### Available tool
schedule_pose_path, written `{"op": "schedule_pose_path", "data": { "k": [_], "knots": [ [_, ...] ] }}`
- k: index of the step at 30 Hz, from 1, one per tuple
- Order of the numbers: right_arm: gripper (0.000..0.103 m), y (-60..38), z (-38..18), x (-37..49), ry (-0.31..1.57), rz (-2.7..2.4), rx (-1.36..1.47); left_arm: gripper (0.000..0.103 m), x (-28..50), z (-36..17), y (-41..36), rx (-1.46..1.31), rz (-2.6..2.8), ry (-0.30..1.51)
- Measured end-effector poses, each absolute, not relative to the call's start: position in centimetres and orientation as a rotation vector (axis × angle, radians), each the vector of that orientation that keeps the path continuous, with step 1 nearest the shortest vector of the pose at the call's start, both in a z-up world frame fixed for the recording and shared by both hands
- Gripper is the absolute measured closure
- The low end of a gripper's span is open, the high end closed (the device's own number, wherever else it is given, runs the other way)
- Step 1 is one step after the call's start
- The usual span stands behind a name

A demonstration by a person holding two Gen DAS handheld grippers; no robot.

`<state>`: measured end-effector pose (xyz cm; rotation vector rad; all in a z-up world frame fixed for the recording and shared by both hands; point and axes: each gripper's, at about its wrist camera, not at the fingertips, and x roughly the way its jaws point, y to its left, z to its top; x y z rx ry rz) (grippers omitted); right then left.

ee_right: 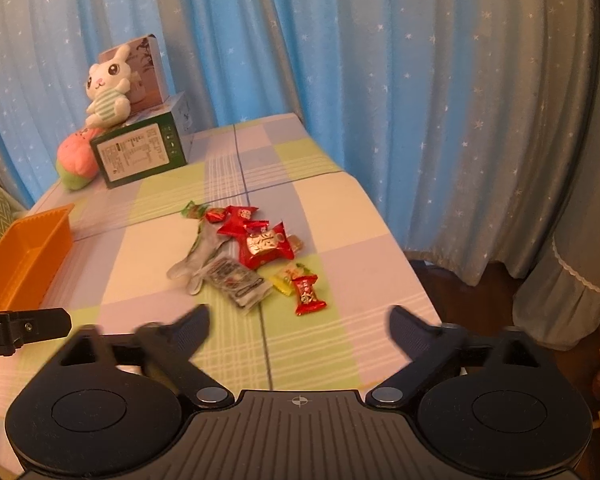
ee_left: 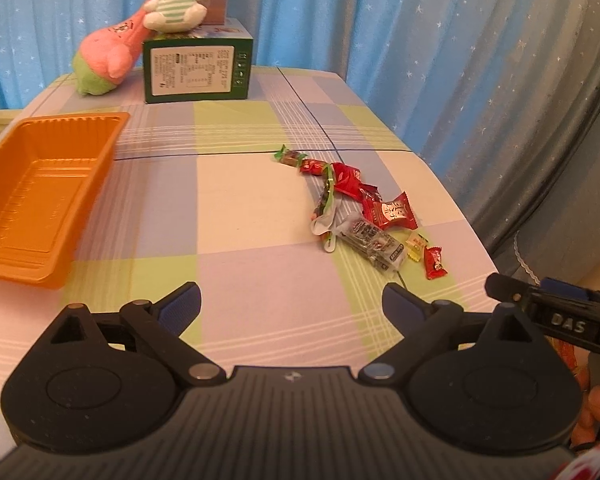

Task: Organize snacks
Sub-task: 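Grasp the small red candy with the right tool while the left tool grasps the clear snack packet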

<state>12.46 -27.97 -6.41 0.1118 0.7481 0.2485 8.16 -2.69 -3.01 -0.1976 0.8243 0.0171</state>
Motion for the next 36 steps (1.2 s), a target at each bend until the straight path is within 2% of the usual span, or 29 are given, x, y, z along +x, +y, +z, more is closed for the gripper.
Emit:
{"op": "schedule_pose_path", "data": {
  "k": [6,13,17,19,23,28,36],
  "knots": [
    [0.026,-27.4,-9.2,16.2,0.783,0.267,0.094,0.007,11.1,-5.3,-3.0,-0.216,0.013,0.838],
    [0.043,-26.3,-11.8,19.8,0.820,0.289,0.043,0.007,13.4,-7.1,-2.9,-0.236,0.007,0.846],
    [0.049,-25.9,-12.9,21.0,0.812,0.292,0.003,0.007,14.2,-7.9,-2.9,-0.248,0.003,0.853],
    [0.057,-25.8,-13.2,21.4,0.817,0.300,-0.004,0.007,14.4,-8.2,-2.9,-0.255,0.001,0.855],
    [0.066,-25.3,-13.9,21.7,0.829,0.303,-0.033,0.007,14.8,-8.7,-2.7,-0.269,-0.002,0.858],
    [0.087,-24.8,-14.1,21.7,0.827,0.317,-0.057,0.008,14.9,-9.0,-2.4,-0.283,-0.004,0.862],
    [0.088,-23.3,-13.2,21.7,0.767,0.339,-0.089,0.008,14.7,-9.1,-1.6,-0.295,0.002,0.863]
  ]
}}
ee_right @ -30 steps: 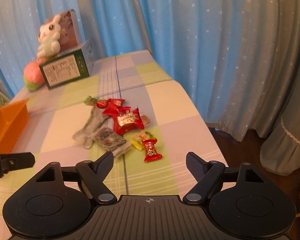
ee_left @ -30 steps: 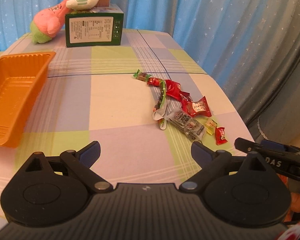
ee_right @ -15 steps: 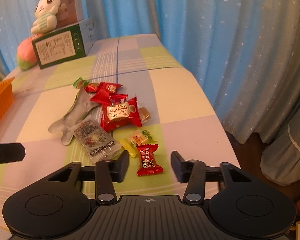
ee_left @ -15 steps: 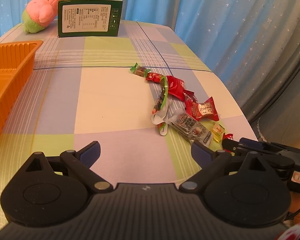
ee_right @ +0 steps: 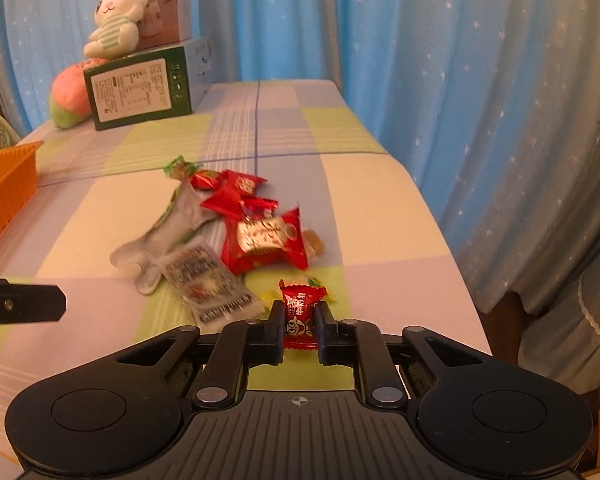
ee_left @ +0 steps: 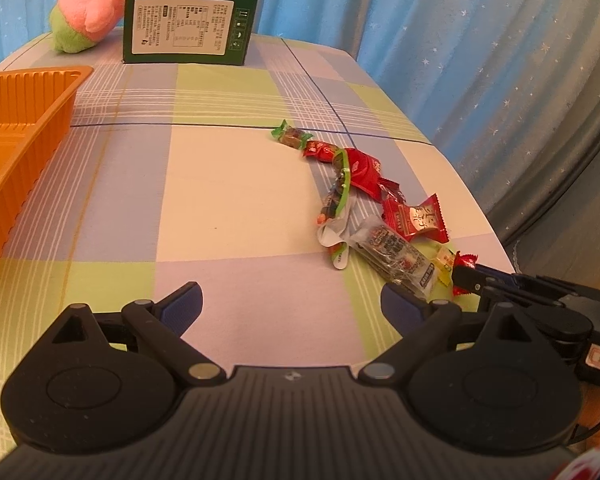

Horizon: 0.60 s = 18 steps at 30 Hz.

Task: Organize snacks
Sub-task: 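Grasp the small red candy with the right tool while the left tool grasps the clear snack packet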

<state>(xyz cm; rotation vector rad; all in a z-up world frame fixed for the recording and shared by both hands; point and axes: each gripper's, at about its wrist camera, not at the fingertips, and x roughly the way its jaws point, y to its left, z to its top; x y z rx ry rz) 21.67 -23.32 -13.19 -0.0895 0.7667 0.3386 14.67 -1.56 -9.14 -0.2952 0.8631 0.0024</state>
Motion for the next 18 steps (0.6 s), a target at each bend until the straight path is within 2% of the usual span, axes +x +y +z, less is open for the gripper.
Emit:
{"op": "schedule_pose_path", "data": {
  "k": [8,14,18],
  "knots": [
    [0.088,-20.5,-14.0,21.2,0.790,0.472,-0.156,0.008,14.7,-9.0,-0.2,-0.310,0.016,0.853],
    [0.088,-20.2,-13.8,20.4,0.814,0.580,-0.067,0.008,15.8,-9.1,-0.4,-0.312,-0.018,0.847],
    [0.088,-21.6,-13.5,20.9,0.814,0.481,-0.012,0.012,17.4,-9.4,-1.9,-0.292,-0.057,0.848]
  ]
}}
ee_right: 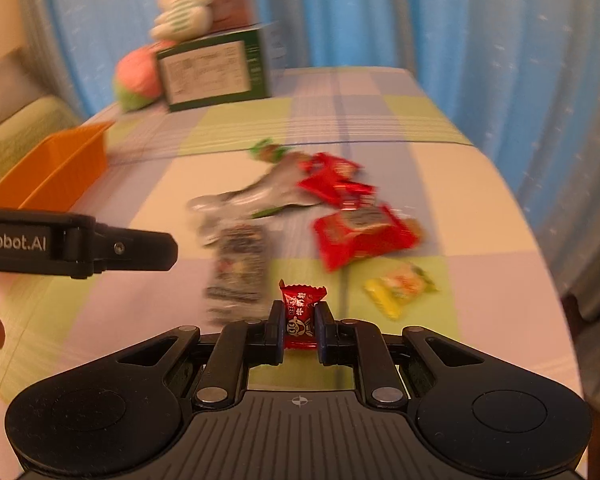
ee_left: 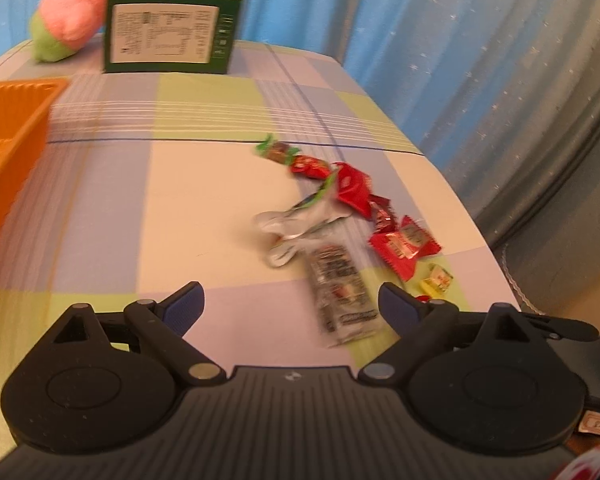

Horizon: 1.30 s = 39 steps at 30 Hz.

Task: Organize snacks
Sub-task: 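Grasp the small red candy with the right tool while the left tool grasps the clear snack packet, then carry the red candy and clear packet over the orange tray with both tools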

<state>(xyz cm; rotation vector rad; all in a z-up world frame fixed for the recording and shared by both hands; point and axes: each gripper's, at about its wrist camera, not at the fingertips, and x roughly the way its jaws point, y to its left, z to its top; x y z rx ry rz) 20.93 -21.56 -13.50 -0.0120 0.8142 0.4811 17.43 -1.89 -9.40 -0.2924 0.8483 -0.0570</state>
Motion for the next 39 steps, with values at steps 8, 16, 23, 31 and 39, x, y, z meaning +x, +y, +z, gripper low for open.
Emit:
{"op": "schedule_pose_path", "data": {
  "k": [8,16,23,31,39],
  "knots": [
    [0.088,-24.6,-12.9,21.2,0.790,0.316,0.030,0.044,20.3,-11.1,-5.3,-0.259,-0.054,0.849],
    [0.088,-25.5,-13.1,21.4,0.809,0.282,0.056,0.060,21.0,-12.9,-7.5,-0.184,-0.026,0.860],
    [0.088,-25.2,-13.1,21.2,0.801,0.309,0.058,0.068,19.8,-12.8,-7.5,-0.106,-0.029,0.866],
    [0.088,-23.7,-12.4,20.3,0.778,0.393,0.064,0.068,15.9,-11.7,-4.4,-0.130,-0.009,0.878],
    [0.088,-21.3,-10.5,18.0,0.765,0.447,0.045,0.068,12.2,-8.1,-0.8,-0.152,0.019,0.835]
  ]
}}
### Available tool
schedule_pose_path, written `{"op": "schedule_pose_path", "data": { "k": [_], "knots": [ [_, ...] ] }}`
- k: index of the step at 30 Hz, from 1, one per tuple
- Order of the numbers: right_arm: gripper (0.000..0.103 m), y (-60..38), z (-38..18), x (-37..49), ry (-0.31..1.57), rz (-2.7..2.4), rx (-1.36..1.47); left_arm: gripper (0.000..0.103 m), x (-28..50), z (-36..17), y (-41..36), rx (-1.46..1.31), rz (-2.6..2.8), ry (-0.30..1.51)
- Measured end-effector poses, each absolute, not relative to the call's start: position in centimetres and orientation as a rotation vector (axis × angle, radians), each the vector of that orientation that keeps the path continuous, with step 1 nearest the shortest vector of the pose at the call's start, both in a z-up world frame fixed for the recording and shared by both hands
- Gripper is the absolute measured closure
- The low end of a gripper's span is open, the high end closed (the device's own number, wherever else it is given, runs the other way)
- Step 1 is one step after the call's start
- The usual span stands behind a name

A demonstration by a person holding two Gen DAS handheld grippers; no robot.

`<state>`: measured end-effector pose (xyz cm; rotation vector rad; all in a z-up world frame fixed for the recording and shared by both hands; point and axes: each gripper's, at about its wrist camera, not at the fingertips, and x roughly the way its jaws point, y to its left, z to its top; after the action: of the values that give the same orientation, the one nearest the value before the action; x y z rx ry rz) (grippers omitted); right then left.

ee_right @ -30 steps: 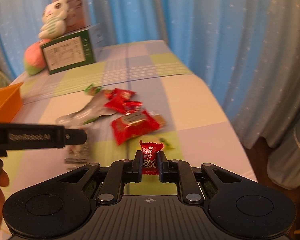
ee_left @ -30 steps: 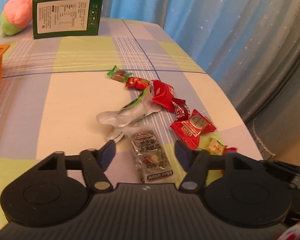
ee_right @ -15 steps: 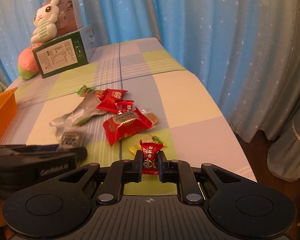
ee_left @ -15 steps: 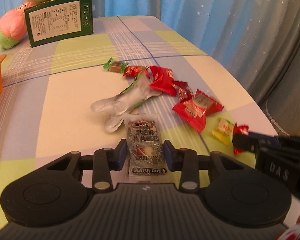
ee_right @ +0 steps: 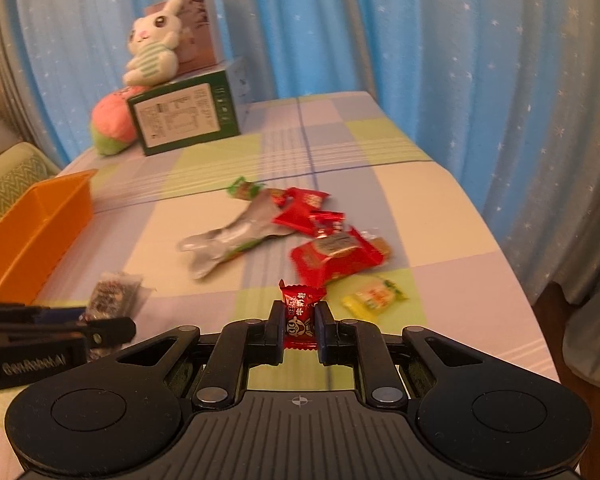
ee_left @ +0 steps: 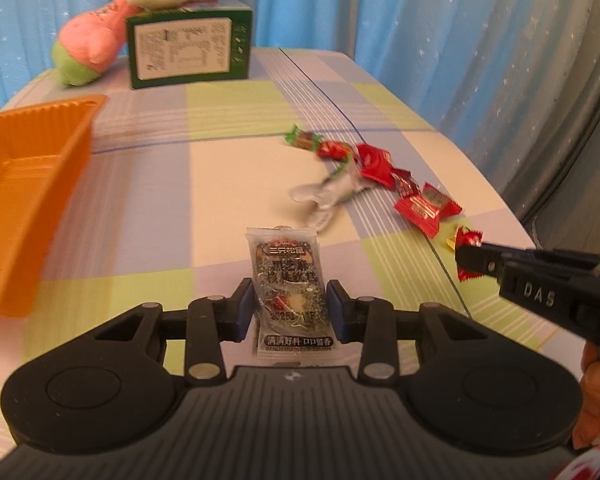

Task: Organize snacks
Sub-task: 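Carry the red candy and clear packet over the orange tray with both tools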

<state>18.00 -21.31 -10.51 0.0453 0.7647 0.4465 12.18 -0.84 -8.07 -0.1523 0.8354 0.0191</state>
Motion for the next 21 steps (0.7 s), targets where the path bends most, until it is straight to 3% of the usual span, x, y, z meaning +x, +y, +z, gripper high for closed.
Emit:
{"op": "schedule_pose_path", "data": {
  "k": [21],
  "knots": [
    [0.088,-5.2,-3.5,14.1,0.723,0.717,0.053,0.068,5.4,-0.2,14.0,-0.136,0.161,0.753]
  ]
}}
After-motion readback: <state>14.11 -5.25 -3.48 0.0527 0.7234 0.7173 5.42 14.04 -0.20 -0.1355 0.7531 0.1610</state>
